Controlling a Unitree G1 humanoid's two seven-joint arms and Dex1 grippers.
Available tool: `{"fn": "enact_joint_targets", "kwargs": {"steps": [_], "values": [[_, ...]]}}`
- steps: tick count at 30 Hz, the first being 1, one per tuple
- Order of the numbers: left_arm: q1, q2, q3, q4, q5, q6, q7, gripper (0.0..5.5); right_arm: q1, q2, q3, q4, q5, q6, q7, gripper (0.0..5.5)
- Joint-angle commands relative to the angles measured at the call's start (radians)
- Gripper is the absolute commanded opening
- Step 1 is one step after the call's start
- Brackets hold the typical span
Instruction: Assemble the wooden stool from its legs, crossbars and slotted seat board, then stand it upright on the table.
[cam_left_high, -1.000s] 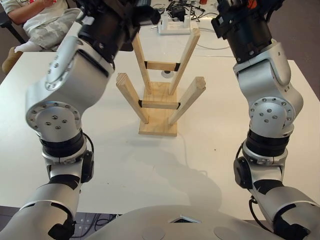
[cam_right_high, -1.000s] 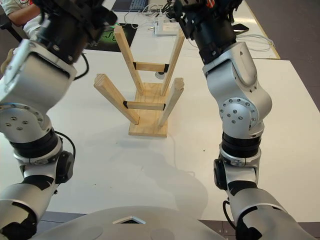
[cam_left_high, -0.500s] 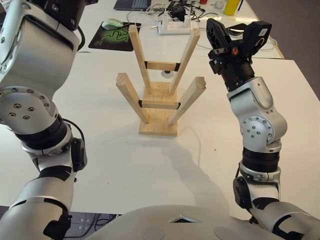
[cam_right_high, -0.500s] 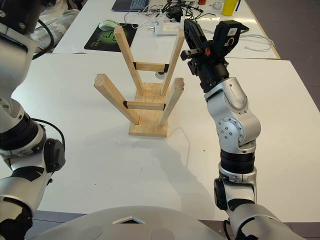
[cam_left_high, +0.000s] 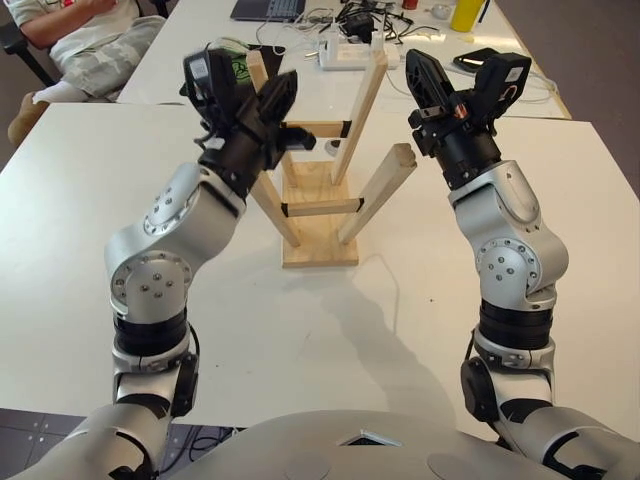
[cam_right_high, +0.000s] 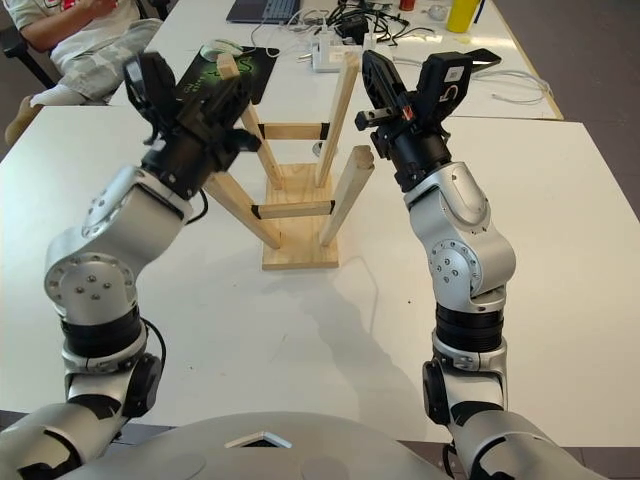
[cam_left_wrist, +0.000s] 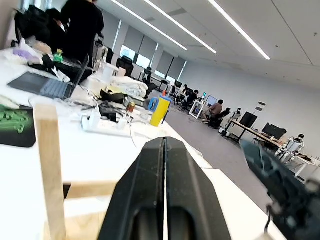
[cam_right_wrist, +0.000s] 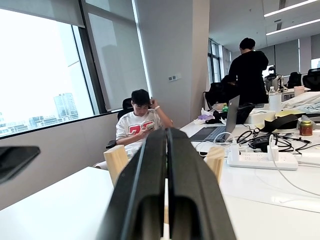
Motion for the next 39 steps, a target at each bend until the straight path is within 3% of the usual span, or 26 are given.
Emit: {"fn": "enact_joint_targets", "kwargs": {"steps": [1,8,11,16,19,22,27,32,35,39], "values": [[-0.279,0.098,0.101,-0.001,0.017,-0.003,-0.039,0.0,0.019,0.011,-0.01,-0.024,-0.014,0.012,-0.01,0.01],[-0.432,0.191,0.191,0.038,-0.039,0.074,-0.033,0.0,0.017,0.016,-0.03,-0.018,-0.036,-0.004,-0.008,0.01],[-0.307,0.128,0.172,0.051,-0.051,0.087,-0.018,0.0,0.009,0.021,-0.029,-0.01,-0.041,-0.006,-0.002,0.01],[0.149,-0.055,-0.045,0.098,0.03,0.091,-0.052,0.0,-0.005,0.032,-0.035,-0.005,-0.043,0.006,-0.003,0.01],[0.231,-0.083,-0.087,0.111,0.082,0.074,-0.082,0.0,-0.005,0.038,-0.041,-0.007,-0.04,0.012,-0.013,0.01],[0.215,-0.099,-0.086,0.098,0.11,0.06,-0.099,0.0,-0.003,0.042,-0.045,-0.01,-0.043,0.016,-0.014,0.01],[-0.086,-0.038,0.035,0.063,0.132,0.035,-0.109,0.0,0.017,0.056,-0.045,-0.022,-0.046,0.02,-0.024,0.01],[-0.241,0.011,0.124,0.031,0.1,0.058,-0.095,0.0,-0.005,0.058,-0.049,-0.027,-0.046,0.015,-0.015,0.01],[-0.255,0.039,0.162,0.019,0.096,0.078,-0.089,0.0,-0.086,0.037,-0.061,-0.029,-0.028,-0.003,0.022,0.01],[-0.129,0.041,0.183,0.009,0.129,0.08,-0.097,0.0,-0.327,-0.021,-0.118,0.02,0.028,-0.018,0.092,0.01]]}}
